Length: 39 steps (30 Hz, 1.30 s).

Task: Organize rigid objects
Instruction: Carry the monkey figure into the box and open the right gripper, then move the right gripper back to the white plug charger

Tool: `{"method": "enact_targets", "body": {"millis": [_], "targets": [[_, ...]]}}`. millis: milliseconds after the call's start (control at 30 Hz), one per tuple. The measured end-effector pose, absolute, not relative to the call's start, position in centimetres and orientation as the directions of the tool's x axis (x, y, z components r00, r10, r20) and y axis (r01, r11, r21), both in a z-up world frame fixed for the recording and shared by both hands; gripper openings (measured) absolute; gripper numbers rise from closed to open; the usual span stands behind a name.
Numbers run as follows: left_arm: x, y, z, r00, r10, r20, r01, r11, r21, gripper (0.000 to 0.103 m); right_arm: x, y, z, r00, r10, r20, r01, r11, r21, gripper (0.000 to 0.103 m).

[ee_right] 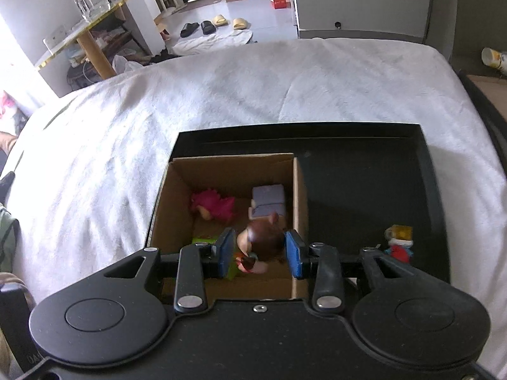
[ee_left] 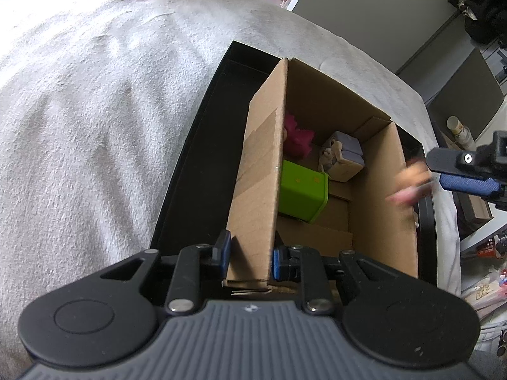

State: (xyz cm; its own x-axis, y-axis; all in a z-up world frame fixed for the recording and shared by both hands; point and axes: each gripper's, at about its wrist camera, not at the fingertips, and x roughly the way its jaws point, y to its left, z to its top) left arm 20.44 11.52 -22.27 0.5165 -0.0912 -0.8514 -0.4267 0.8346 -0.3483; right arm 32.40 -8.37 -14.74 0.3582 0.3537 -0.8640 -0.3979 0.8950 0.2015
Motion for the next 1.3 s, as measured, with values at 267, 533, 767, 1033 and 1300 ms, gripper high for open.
{"method": "enact_targets", "body": {"millis": [267,533,767,1033,1300], "targets": [[20.5,11.4,-22.2,0.520,-0.091,-0.849,-0.428,0.833,-0.352,0.024,32.3,-9.9,-13.8,0.380,0.357,-0.854,-0.378,0.902,0.209,0.043],[20.4,11.4,-22.1,0.523,-0.086,-0.848,-0.429,0.833,-0.349,0.024,32.3,-12.5,-13.9,0.384,0.336,-0.860,-0.347,0.916,0.203,0.047],[20.4,11.4,-22.0,0.524,-0.084,-0.847,-0.431,0.832,-0.350,0.024,32.5,-14.8,-15.2,0.381,0.309,-0.872,-0.300,0.933,0.200,0.049],[20.4,11.4,-22.0,0.523,-0.080,-0.849,-0.433,0.833,-0.345,0.023,33.2,-17.0,-17.4,0.361,0.288,-0.887,-0.237,0.948,0.212,0.049],[20.4,11.5,-22.1,0.523,-0.083,-0.849,-0.433,0.832,-0.347,0.024,34.3,-18.0,-20.7,0.319,0.266,-0.910,-0.175,0.960,0.220,0.049]]}}
